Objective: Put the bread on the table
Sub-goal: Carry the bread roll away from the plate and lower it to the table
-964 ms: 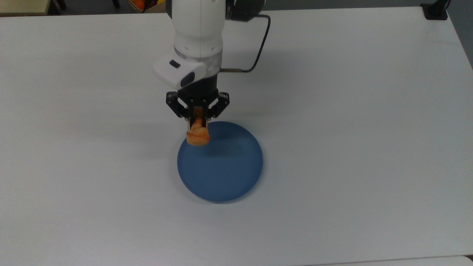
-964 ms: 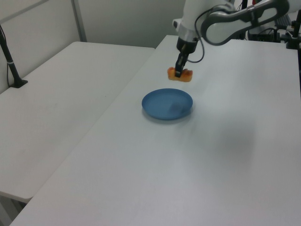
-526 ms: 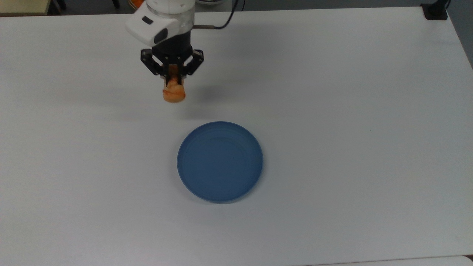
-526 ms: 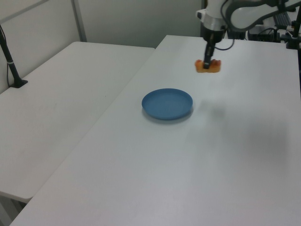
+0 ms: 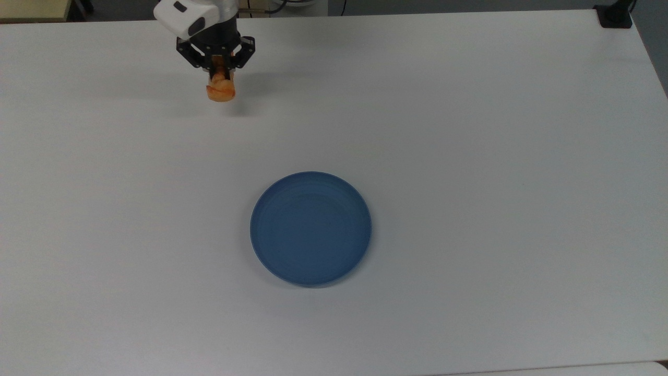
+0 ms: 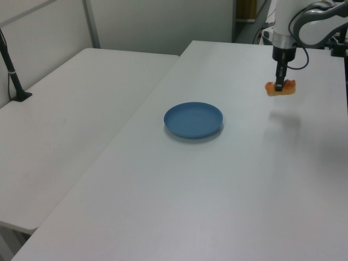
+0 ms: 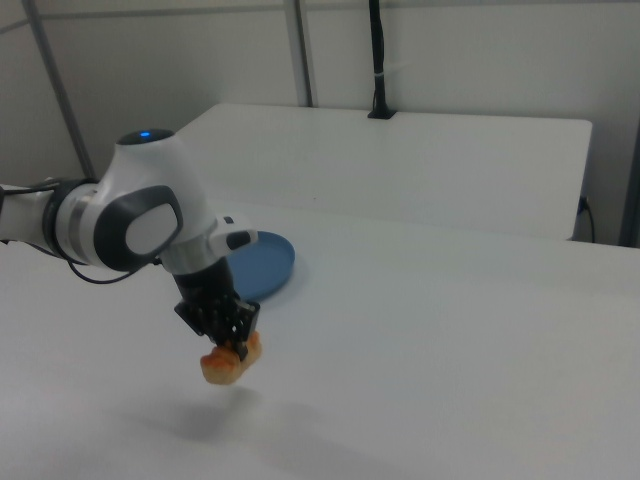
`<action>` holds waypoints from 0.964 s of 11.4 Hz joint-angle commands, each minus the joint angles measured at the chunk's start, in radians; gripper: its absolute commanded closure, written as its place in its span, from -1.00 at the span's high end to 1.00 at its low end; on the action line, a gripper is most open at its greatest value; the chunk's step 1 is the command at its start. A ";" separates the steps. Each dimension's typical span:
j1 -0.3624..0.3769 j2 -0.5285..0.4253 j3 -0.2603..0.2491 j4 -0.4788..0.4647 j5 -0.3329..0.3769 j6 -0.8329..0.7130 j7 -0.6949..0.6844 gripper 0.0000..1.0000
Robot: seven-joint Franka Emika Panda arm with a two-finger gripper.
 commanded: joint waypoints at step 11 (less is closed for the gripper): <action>-0.171 0.099 -0.005 -0.074 -0.010 0.072 -0.133 0.98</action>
